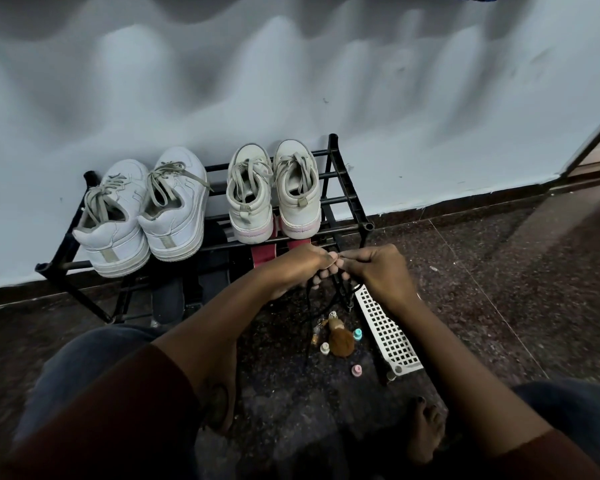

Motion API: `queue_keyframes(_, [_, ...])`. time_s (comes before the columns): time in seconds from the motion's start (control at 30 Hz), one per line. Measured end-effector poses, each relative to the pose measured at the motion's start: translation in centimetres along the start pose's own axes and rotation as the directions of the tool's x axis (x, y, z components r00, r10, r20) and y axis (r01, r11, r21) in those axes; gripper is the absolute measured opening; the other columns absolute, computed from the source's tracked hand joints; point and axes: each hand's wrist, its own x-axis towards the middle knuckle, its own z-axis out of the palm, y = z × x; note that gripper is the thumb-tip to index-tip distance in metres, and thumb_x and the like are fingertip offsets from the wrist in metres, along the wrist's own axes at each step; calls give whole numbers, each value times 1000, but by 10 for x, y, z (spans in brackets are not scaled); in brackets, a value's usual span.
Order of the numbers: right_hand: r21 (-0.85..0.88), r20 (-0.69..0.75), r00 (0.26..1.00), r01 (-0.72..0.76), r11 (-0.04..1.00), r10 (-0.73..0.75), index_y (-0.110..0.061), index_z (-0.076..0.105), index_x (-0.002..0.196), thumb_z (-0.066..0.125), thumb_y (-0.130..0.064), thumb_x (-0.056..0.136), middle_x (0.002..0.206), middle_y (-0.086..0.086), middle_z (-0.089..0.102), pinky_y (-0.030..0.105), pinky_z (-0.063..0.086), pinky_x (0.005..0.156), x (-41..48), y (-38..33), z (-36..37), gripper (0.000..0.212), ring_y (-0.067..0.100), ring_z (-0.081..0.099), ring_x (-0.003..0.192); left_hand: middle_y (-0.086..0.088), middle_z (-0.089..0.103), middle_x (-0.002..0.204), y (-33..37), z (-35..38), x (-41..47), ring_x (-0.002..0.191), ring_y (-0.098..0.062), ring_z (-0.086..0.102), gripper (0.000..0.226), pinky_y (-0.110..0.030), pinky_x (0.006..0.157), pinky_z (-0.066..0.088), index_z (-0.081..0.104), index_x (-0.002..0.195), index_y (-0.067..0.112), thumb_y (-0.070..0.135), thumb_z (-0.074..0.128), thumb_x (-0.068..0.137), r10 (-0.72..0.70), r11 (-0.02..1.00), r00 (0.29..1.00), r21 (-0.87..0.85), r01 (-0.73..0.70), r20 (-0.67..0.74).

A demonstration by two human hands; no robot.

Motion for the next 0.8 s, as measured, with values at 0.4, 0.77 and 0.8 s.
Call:
queue_keyframes(0.4, [-487, -175, 982, -148, 861, 70, 0, 70, 67, 62, -7, 84, 70, 23, 65, 18, 33, 56, 1, 42, 0, 20, 22, 62, 68, 1, 42, 60, -2, -19, 4, 42, -5, 37, 31, -24, 53, 33, 53, 71, 10, 16, 42, 100, 57, 989, 983, -123, -79, -177])
queue_keyframes(0.77, [353, 80, 986, -162, 921, 143, 10, 67, 96, 57, 3, 87, 63, 9, 64, 14, 39, 41, 7, 13, 23, 15, 6, 52, 45, 4, 49, 63, -9, -8, 0, 54, -8, 41, 30, -21, 55, 35, 59, 72, 16, 20, 45, 98, 47, 996, 994, 74, -40, -99])
queue_keyframes(0.8, [315, 79, 986, -167, 934, 150, 12, 66, 96, 58, 3, 86, 62, 10, 60, 14, 39, 42, 7, 15, 22, 15, 5, 50, 43, 4, 49, 64, -10, -8, -1, 55, -8, 41, 31, -21, 55, 35, 59, 72, 15, 21, 44, 99, 43, 997, 994, 64, -37, -97])
